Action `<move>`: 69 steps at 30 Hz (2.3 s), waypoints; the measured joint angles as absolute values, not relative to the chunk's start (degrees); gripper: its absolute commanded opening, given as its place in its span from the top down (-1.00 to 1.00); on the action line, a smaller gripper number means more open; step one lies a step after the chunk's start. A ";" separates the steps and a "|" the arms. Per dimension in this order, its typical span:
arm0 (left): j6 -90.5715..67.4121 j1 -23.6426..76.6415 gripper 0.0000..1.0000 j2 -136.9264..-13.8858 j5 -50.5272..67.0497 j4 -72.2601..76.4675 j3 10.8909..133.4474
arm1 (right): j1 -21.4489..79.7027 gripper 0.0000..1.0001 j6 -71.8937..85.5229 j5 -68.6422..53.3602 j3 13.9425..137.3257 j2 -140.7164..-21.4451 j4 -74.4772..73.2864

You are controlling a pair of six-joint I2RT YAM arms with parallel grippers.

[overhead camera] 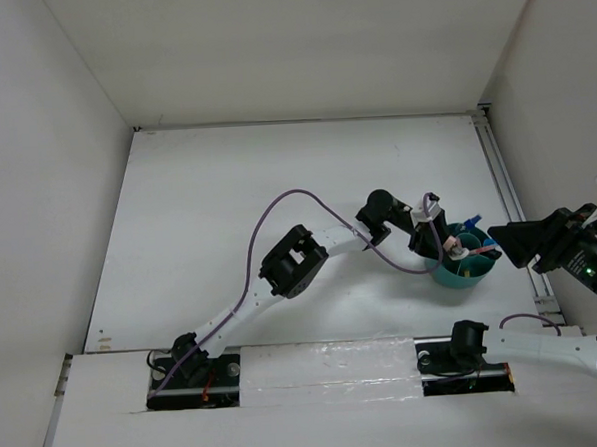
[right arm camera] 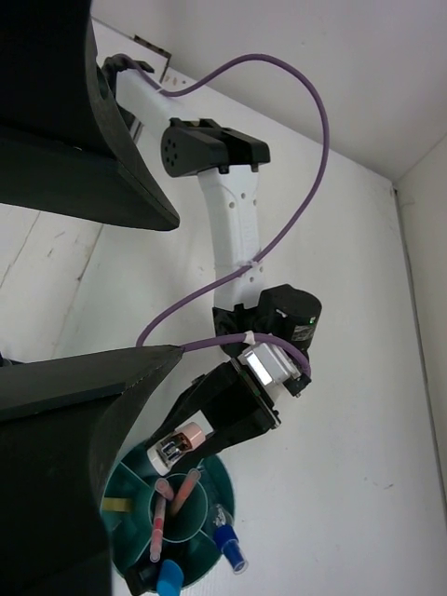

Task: Sort the stationery into containers
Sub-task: Place the stapler in the storage box, then reset both arms

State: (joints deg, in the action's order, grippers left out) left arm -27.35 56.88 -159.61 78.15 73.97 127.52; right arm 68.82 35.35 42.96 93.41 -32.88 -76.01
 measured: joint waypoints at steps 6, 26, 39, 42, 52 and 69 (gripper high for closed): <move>-28.47 56.88 0.56 -159.68 77.76 74.00 127.52 | 68.82 -0.17 34.89 42.26 93.03 -32.88 -75.48; -30.04 56.90 0.20 -159.72 75.79 74.13 125.54 | 68.82 -0.17 34.26 40.64 92.92 -32.88 -75.33; -32.36 56.90 0.15 -159.54 73.89 76.34 123.70 | 68.82 -0.17 33.54 39.86 92.44 -32.86 -74.00; -32.60 56.88 0.13 -158.39 73.30 76.93 121.67 | 68.82 -0.17 33.10 39.48 91.81 -32.86 -73.58; -33.78 56.10 0.01 -153.10 74.00 75.55 113.56 | 68.82 -0.17 32.75 38.96 91.61 -32.86 -72.58; -33.87 49.10 -1.00 -132.07 75.79 73.76 105.38 | 68.82 -0.27 29.17 39.07 89.10 -32.62 -66.83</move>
